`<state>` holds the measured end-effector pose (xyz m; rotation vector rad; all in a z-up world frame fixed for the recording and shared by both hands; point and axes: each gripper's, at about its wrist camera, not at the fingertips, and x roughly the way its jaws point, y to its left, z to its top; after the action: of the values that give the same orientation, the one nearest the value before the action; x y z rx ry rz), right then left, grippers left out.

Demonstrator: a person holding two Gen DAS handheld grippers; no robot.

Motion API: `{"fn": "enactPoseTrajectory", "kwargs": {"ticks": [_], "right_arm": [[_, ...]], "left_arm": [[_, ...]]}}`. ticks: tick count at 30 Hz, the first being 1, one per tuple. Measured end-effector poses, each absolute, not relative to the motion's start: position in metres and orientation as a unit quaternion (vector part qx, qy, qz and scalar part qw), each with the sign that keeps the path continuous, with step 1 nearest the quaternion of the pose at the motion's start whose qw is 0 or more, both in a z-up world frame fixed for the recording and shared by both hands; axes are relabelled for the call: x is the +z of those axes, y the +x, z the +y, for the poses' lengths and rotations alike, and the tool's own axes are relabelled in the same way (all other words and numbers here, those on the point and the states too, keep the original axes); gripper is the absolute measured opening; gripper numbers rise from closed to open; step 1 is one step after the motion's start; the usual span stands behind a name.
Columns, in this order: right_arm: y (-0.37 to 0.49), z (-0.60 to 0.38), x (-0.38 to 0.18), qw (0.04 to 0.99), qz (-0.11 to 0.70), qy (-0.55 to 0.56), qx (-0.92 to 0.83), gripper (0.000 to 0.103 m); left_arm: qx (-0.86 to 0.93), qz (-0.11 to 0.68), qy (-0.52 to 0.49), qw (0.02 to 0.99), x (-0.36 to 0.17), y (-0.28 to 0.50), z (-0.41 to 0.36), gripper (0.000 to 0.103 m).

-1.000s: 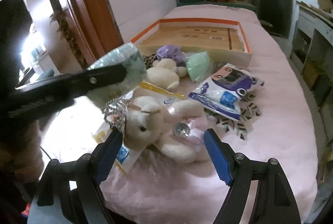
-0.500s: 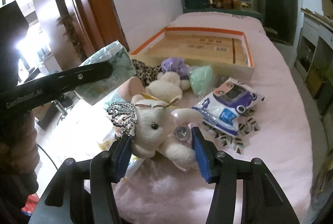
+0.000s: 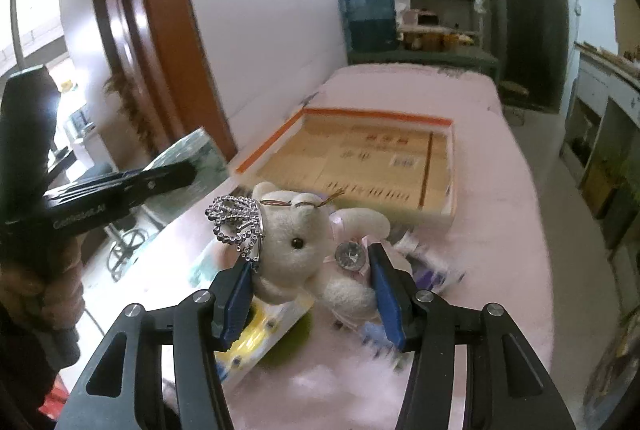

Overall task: Organize soft objects
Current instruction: 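Carry the tissue pack and teddy bear into the box and open both tools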

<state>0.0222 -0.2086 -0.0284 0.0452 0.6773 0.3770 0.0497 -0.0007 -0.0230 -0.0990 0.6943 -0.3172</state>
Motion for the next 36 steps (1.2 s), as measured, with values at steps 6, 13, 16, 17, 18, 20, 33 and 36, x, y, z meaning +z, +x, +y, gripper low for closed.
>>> {"fn": "enactPoseTrajectory", "kwargs": {"ticks": [6, 13, 16, 17, 18, 20, 33, 36], "right_arm": [[0.065, -0.219, -0.009, 0.93, 0.319, 0.016, 0.179, 0.056], [0.134, -0.227, 0.005, 0.93, 0.324, 0.021, 0.175, 0.056], [0.165, -0.228, 0.005, 0.929, 0.331, 0.018, 0.167, 0.056], [0.175, -0.227, 0.004, 0.928, 0.334, 0.018, 0.166, 0.056], [0.186, -0.226, 0.002, 0.927, 0.337, 0.019, 0.164, 0.056], [0.206, -0.226, -0.002, 0.924, 0.346, 0.018, 0.16, 0.056], [0.296, -0.206, -0.059, 0.9, 0.415, -0.021, 0.134, 0.056], [0.308, -0.206, -0.073, 0.894, 0.429, -0.025, 0.129, 0.056]], "left_arm": [[-0.14, 0.337, -0.05, 0.93, -0.01, 0.092, 0.001, 0.023], [-0.129, 0.357, -0.06, 0.923, -0.008, 0.155, -0.002, 0.023], [-0.125, 0.371, -0.061, 0.918, -0.012, 0.185, -0.004, 0.023], [-0.124, 0.373, -0.063, 0.917, -0.014, 0.19, -0.004, 0.023], [-0.123, 0.377, -0.064, 0.916, -0.016, 0.197, -0.005, 0.023], [-0.118, 0.384, -0.063, 0.914, -0.02, 0.214, -0.007, 0.023], [-0.088, 0.437, -0.058, 0.893, -0.078, 0.292, -0.026, 0.023], [-0.085, 0.445, -0.057, 0.889, -0.088, 0.301, -0.03, 0.023]]}}
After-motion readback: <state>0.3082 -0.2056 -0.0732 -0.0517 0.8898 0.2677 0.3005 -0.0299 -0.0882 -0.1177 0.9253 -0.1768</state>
